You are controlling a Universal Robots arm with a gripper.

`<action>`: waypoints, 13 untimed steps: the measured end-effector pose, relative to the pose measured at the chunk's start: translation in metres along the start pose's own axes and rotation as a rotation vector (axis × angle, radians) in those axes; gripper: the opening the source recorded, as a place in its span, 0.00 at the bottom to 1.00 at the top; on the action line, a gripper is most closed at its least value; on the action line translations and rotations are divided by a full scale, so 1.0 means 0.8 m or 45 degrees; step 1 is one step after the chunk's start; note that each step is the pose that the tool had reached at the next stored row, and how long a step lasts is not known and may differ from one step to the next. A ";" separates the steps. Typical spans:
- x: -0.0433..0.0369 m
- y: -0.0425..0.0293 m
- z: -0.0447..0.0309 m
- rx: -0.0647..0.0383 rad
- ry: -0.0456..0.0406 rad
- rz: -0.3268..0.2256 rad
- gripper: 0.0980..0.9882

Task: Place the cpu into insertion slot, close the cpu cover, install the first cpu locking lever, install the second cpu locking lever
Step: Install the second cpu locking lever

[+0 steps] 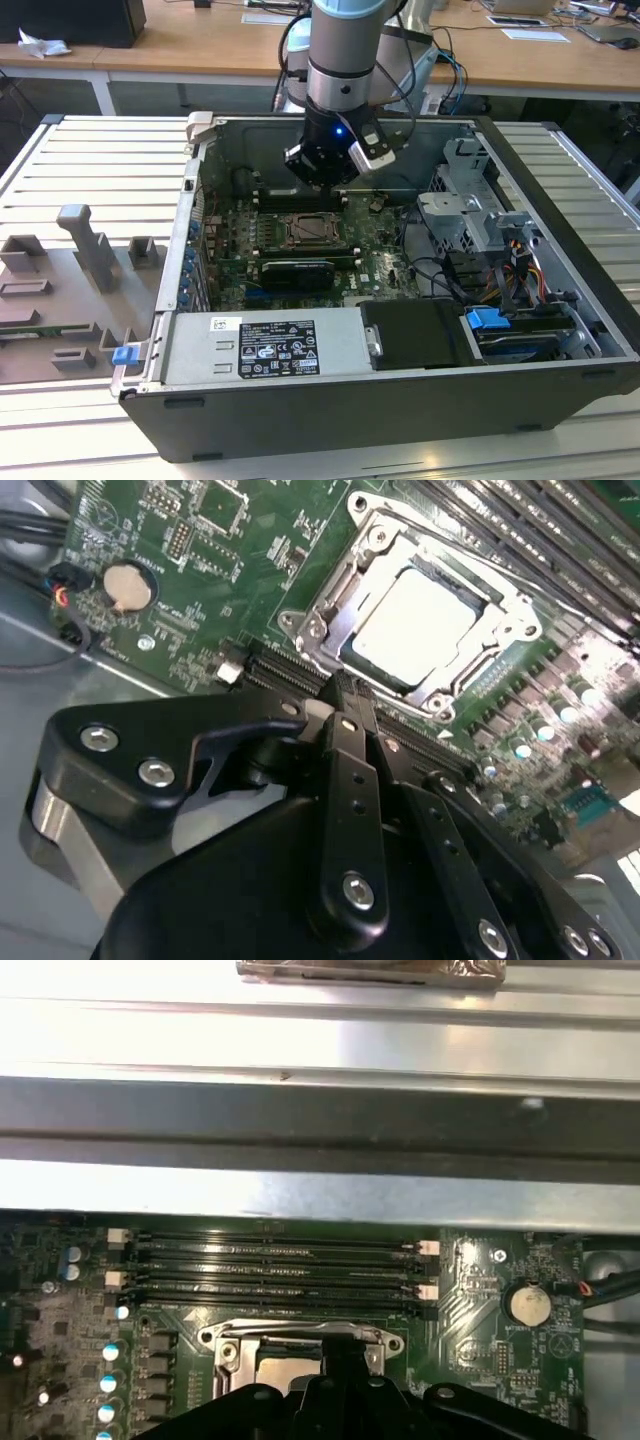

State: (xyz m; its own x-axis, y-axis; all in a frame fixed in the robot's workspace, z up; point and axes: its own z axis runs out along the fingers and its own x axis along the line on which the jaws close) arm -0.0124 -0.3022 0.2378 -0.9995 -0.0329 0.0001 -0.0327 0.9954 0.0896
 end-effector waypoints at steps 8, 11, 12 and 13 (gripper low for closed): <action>0.000 -0.0146 -0.0015 0.000 0.000 0.000 0.01; 0.000 -0.0141 -0.0093 0.000 0.000 0.000 0.01; 0.000 -0.0137 -0.0140 0.000 0.000 0.000 0.01; 0.000 -0.0144 -0.0144 0.000 0.000 0.000 0.01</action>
State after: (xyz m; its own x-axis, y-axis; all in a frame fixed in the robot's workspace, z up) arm -0.0123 -0.3147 0.2482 -0.9995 -0.0328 -0.0001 -0.0327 0.9955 0.0893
